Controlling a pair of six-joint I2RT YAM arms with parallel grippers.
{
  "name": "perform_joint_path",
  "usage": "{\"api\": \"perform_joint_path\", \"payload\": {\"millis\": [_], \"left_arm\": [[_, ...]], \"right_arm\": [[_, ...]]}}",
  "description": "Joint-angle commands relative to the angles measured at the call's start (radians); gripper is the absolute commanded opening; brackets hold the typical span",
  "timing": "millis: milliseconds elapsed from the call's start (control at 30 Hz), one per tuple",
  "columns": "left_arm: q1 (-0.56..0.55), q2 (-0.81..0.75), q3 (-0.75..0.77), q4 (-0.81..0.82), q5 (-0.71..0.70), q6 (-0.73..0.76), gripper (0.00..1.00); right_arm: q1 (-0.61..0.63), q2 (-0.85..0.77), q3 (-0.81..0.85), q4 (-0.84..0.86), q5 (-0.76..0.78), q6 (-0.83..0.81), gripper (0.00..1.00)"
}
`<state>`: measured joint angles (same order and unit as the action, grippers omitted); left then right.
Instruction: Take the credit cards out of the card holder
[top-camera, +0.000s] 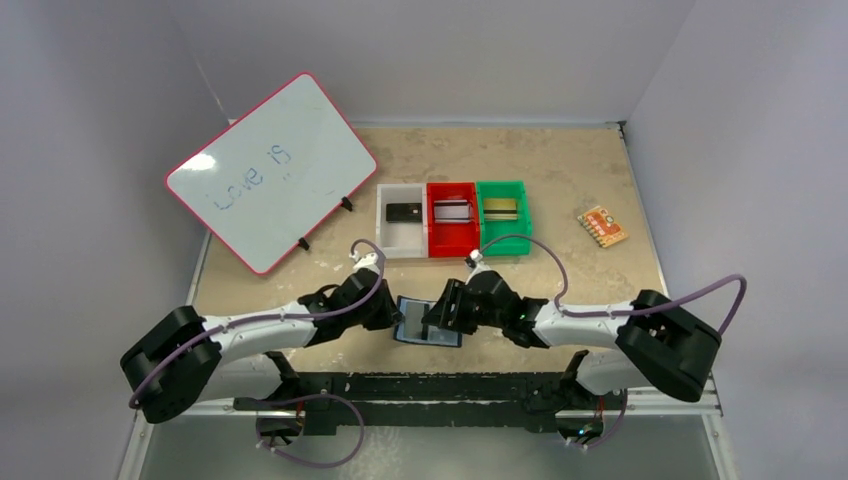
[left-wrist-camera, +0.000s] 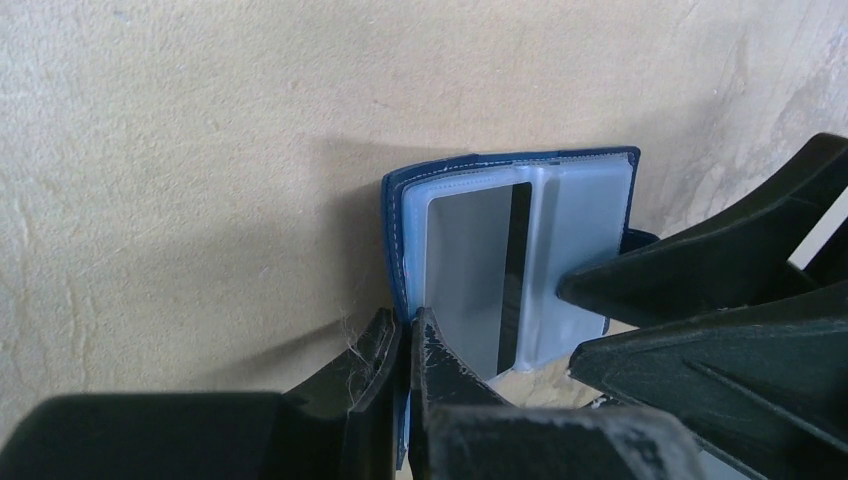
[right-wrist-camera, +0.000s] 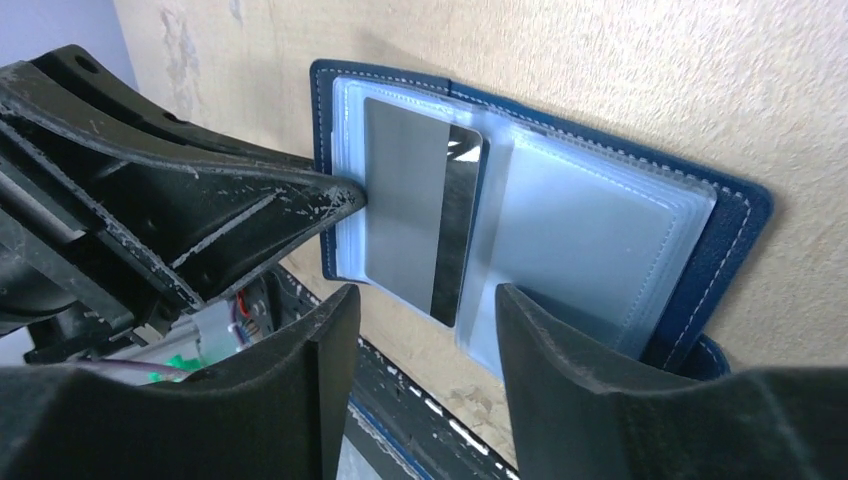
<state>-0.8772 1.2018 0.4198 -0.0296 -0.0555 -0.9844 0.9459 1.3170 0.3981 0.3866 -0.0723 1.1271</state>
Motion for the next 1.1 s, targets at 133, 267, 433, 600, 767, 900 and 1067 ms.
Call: {"api": "perform_joint_path", "payload": {"millis": [133, 267, 433, 600, 767, 900, 1067], "left_arm": [[0.003, -0.039, -0.117, 0.117, -0.053, -0.078, 0.0], [0.003, -0.049, -0.149, 0.137, -0.071, -0.1, 0.0], [0.003, -0.062, -0.183, 0.15, -0.091, -0.124, 0.0], [0.003, -0.063, -0.207, 0.181, -0.084, -0.127, 0.0], [0.002, -0.059, -0.237, 0.236, -0.063, -0.14, 0.0], [0.001, -0.045, -0.243, 0.26, -0.054, -0.145, 0.0], [0.001, -0.051, -0.248, 0.25, -0.069, -0.151, 0.0]], "right_arm": [[-0.008, 0.086, -0.005, 0.163, -0.074, 0.025, 0.51], [-0.01, 0.131, -0.001, 0.167, -0.056, 0.048, 0.51], [-0.013, 0.161, 0.0, 0.185, -0.069, 0.055, 0.5], [-0.014, 0.195, 0.01, 0.122, -0.03, 0.085, 0.48], [-0.015, 0.233, 0.051, 0.09, -0.035, 0.023, 0.45], [-0.013, 0.241, 0.086, 0.105, -0.078, -0.015, 0.43], [-0.015, 0.177, 0.03, 0.213, -0.091, 0.05, 0.36]]}}
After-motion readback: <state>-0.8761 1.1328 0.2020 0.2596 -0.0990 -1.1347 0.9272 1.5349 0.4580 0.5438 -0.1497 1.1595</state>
